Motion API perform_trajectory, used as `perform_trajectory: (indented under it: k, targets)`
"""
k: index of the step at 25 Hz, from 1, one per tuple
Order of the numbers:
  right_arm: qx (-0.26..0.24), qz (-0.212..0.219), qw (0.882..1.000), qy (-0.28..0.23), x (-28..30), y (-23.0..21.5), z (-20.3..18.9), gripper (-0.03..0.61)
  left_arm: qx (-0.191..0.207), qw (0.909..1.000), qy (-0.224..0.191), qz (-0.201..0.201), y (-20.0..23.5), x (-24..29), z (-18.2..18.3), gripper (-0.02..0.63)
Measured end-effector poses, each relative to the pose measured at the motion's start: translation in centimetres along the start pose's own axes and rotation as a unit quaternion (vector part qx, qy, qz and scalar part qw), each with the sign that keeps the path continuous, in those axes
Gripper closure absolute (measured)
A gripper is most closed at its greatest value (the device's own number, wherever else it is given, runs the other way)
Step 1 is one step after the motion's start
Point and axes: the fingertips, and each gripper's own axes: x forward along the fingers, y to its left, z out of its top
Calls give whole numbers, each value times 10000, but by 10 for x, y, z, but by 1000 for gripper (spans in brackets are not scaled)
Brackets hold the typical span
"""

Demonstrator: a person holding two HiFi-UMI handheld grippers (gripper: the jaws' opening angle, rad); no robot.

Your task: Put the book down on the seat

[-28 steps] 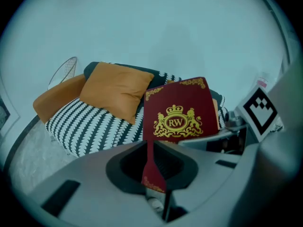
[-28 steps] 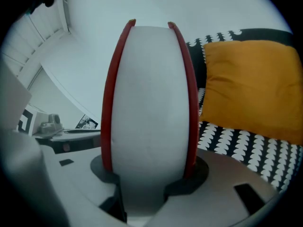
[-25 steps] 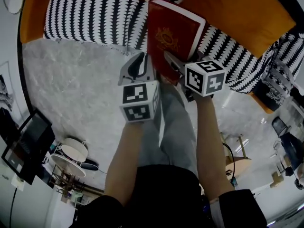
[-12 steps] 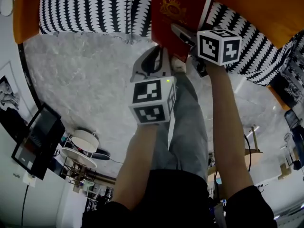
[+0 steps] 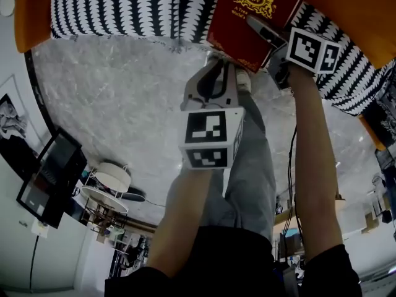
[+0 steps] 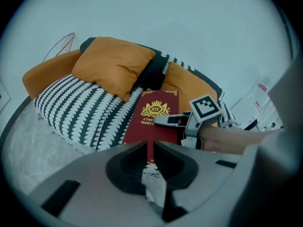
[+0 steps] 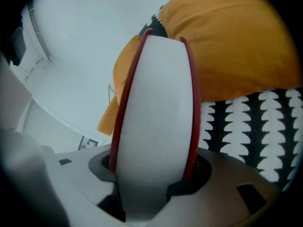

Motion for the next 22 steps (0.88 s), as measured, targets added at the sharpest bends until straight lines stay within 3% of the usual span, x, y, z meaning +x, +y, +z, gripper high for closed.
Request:
perform_trajectory:
  k: [6, 12, 18, 22]
  targets:
    - [-18, -275, 9989, -387, -6, -19, 12, 287, 10, 10000, 29, -86, -1, 6, -5, 565]
    - [-551, -875, 9927, -627, -10, -33, 21, 210, 155, 9999, 26, -41, 1, 13, -5, 565]
    - [-1190, -1698, 9763, -614, -24, -41, 19, 154, 255, 9994, 170, -147, -7, 8, -26, 565]
    - [-1949, -2352, 9508, -524, -32, -46, 21, 143, 252, 9993, 205, -207, -7, 14, -34, 565]
